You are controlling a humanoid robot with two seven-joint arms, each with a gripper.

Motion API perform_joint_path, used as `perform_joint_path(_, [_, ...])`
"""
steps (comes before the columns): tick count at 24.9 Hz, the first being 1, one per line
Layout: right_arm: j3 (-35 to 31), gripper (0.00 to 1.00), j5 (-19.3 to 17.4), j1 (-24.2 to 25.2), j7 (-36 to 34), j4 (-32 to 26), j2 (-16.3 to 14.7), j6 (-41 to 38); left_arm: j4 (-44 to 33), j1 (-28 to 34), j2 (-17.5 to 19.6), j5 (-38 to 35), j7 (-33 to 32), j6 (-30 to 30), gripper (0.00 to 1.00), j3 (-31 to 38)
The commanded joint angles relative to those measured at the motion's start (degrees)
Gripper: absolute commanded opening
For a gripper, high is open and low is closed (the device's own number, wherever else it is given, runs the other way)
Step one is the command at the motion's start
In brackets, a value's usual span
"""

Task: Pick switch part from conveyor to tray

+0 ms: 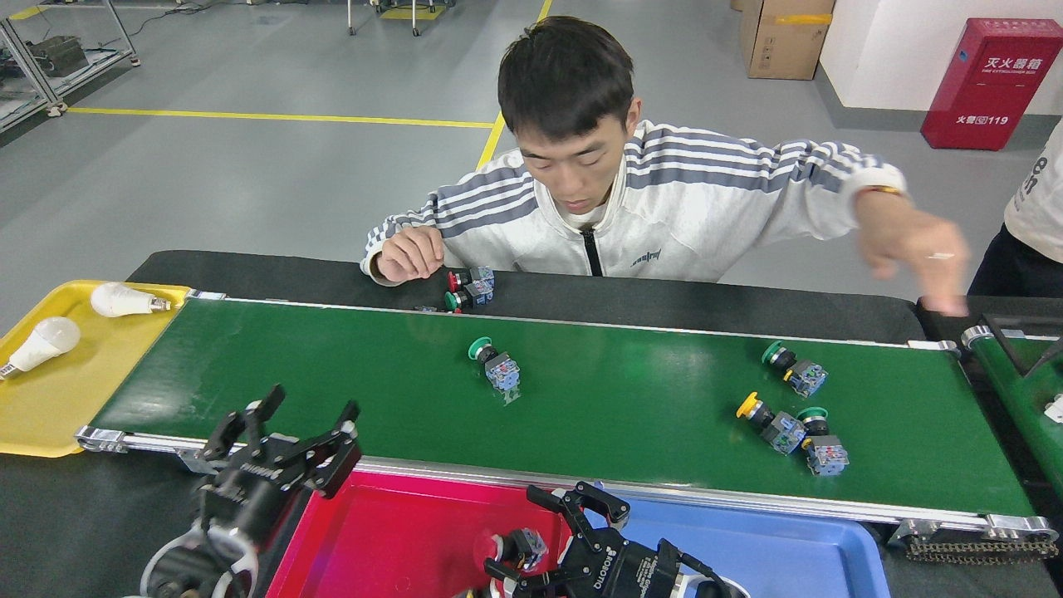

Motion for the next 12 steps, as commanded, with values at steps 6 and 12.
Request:
perform_joint_path(6, [-15.3, 0.98, -0.6, 12.9, -9.6, -6.0, 2.6, 29.3, 11.1, -6.3, -5.3, -0.7, -1.8, 2.1, 1.0, -0.9])
perform_joint_path(12, [-20.1, 0.99, -0.5, 11.6, -9.8, -5.3, 2.2, 31.4, 18.7, -8.9, -5.9, -0.7, -1.8, 1.8, 1.0, -0.9])
